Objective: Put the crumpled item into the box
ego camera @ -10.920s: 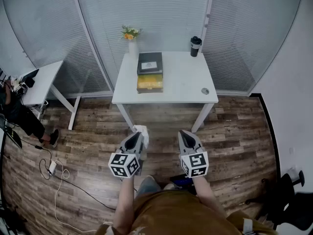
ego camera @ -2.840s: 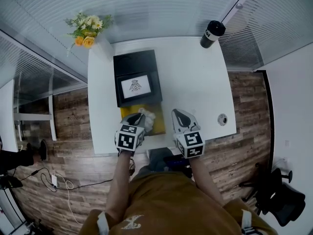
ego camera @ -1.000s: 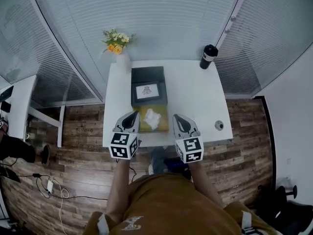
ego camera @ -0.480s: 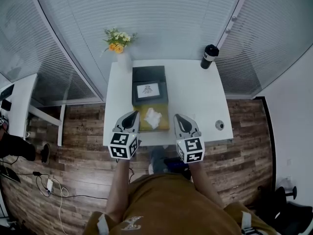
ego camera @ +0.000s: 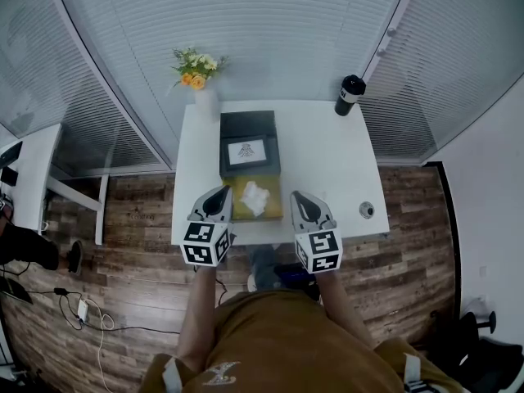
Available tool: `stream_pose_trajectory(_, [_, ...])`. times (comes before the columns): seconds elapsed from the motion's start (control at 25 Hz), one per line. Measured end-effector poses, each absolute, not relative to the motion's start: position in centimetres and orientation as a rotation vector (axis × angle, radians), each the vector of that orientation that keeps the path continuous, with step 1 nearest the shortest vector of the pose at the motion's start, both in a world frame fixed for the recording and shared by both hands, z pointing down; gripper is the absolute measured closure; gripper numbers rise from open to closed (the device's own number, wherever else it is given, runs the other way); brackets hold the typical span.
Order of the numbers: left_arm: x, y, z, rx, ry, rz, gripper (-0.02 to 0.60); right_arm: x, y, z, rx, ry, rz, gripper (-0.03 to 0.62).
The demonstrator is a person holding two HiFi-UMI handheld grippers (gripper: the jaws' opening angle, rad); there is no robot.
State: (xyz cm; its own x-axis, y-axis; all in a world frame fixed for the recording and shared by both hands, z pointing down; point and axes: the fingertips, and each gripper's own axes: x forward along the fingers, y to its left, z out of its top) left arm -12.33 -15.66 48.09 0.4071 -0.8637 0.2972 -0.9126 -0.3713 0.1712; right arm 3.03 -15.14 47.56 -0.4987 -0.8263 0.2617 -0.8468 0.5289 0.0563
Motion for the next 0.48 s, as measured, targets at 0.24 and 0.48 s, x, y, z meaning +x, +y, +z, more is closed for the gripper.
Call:
stream_pose_trajectory(0.24, [-12.10,-15.69,48.37,2.359,-1.536,0.236,0.557,2.97,-15.13,47.72,1.400,-2.515,0.119,0.582])
stream_pose_trajectory(0.48, [-12.00,-15.74,48.59,2.360,-1.530,0.245,0.557,2.84,-15.28,47.87,1.393,-2.515,0.123,0.582])
